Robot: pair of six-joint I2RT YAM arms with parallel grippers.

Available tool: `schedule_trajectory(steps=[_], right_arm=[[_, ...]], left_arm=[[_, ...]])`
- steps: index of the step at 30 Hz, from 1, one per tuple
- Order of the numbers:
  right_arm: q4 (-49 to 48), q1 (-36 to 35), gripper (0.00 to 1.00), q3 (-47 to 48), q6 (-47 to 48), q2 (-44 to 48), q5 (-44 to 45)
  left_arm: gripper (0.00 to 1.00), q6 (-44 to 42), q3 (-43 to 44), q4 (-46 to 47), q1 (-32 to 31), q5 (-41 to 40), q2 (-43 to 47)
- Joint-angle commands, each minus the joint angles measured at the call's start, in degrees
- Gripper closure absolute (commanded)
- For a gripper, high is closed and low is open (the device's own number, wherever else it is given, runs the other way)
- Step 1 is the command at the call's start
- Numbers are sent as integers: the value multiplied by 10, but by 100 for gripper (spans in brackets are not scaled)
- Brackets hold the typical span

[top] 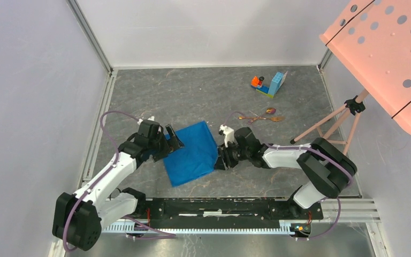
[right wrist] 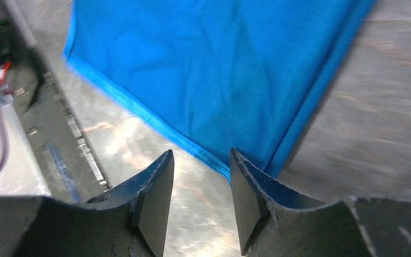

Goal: Fold the napkin into a case and place the utensils inside
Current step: Smooth out the lower triangle-folded napkin at the center of the board.

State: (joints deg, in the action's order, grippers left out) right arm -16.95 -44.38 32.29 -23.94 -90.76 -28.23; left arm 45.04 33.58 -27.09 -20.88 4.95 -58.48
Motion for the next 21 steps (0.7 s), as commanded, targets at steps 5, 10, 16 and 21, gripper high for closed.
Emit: schedule_trajectory(steps=[5, 10, 16, 21], right_arm=[[180, 55, 45, 30, 129, 82, 176], [144, 49, 39, 85, 98, 74, 63], [134, 73, 40, 119, 92, 27, 41], [119, 112, 42, 92, 95, 16, 37]], left_arm=[[2, 24, 3, 67, -4, 102, -3], [3, 59, -4, 156, -23, 129, -59], [3, 39, 34, 163, -27, 102, -131], [3, 14, 57, 152, -15, 68, -163]])
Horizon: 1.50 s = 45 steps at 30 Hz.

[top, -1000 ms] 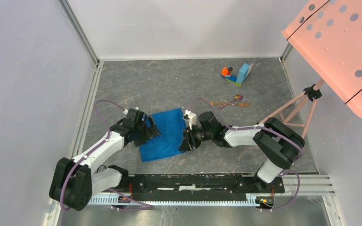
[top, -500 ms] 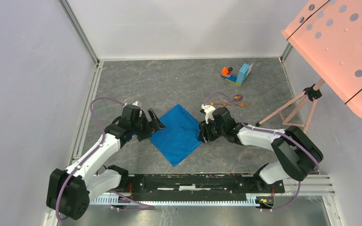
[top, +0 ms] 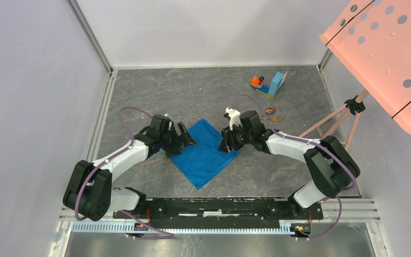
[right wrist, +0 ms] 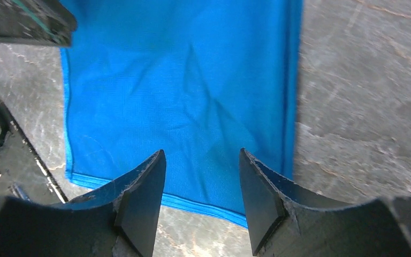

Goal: Fold the napkin into a case and place the utensils inside
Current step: Smooth out the lower triangle-folded napkin at the center of the board, then pick up the lower triangle-folded napkin from the center of the board.

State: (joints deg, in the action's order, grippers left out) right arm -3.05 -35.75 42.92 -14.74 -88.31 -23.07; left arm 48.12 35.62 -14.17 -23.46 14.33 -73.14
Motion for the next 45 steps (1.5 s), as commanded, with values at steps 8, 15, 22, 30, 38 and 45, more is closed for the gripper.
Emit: schedule_trajectory(steps=[8, 15, 22, 30, 38, 45], right_arm=[[-40, 81, 43, -89, 16, -2, -3], [-21, 73, 43, -93, 57, -4, 60], [162, -33, 14, 19, 115, 79, 214], [300, -204, 7, 145, 13, 6, 195], [446, -326, 16, 339, -46, -155, 256], [518, -366, 22, 461, -39, -262, 278]], left_arm=[[3, -42, 8, 0, 54, -73, -23], [3, -63, -12, -3, 68, -106, -65], [2, -47, 18, -50, 67, -20, 63], [2, -45, 137, -214, 85, -246, 312], [2, -71, 222, -281, 85, -347, 493], [2, -83, 247, -326, 85, -348, 533]])
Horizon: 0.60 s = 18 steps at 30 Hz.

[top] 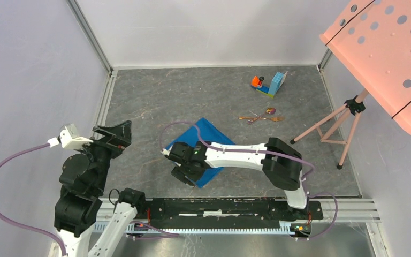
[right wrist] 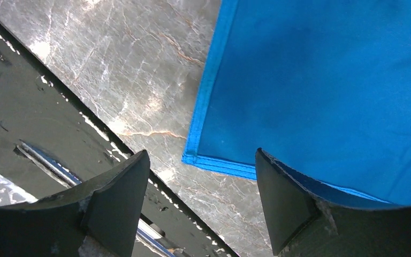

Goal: Fold the napkin into a case and place the utensils inside
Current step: Pick up the lower triangle-folded napkin from the center of the board.

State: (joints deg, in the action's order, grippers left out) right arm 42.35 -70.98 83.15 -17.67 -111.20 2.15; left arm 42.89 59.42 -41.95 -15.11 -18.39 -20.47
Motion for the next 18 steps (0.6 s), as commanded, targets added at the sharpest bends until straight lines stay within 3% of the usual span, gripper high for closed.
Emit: schedule_trajectory(steps=[1, 18], right_arm=[[71, -18, 22, 68, -10, -43, 27], [50, -17, 35, 57, -17, -81, 27]], left_arm=[[2, -32, 9, -50, 2, -18, 9], [1, -48, 13, -52, 2, 1, 10]])
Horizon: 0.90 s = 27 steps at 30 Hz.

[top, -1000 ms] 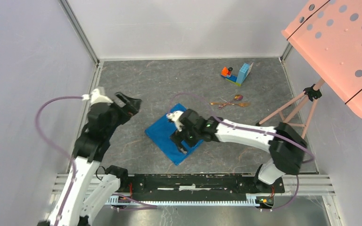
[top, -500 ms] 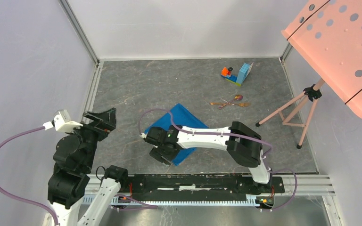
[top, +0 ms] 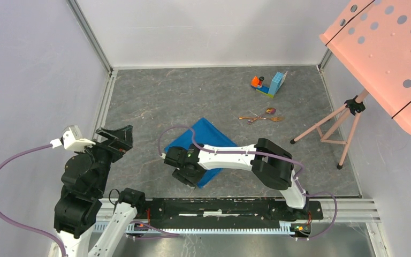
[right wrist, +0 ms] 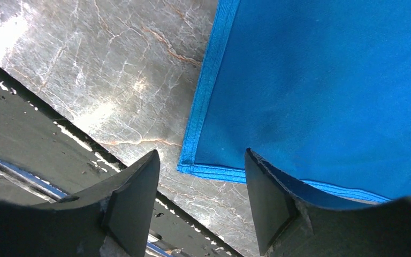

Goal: Fold the napkin into a case and place the utensils inside
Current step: Pick up the lower triangle-folded napkin from the center of the board.

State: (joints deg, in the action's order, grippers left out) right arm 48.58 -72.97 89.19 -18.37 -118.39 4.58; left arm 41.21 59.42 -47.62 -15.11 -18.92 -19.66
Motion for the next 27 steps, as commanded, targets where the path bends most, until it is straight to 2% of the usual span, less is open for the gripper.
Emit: schedule_trajectory(steps=[1, 9, 14, 18, 23, 27], right_arm=[[-16, 4, 36, -9, -10, -9, 1], [-55, 13, 50, -54, -8, -20, -4], [-77, 13, 76, -90, -5, -29, 21], [-116, 15, 98, -117, 0, 1, 45], [-197, 26, 100, -151, 27, 76, -6], [-299, 67, 100, -232, -1, 153, -99]], left_arm=[[1, -32, 15, 5, 1, 6, 2], [1, -38, 25, 4, 1, 6, -3], [1, -35, 14, 5, 1, 8, -7], [1, -32, -2, 5, 2, 15, -15], [1, -3, -32, 0, 1, 31, -45], [2, 51, -59, -46, 2, 36, -131]])
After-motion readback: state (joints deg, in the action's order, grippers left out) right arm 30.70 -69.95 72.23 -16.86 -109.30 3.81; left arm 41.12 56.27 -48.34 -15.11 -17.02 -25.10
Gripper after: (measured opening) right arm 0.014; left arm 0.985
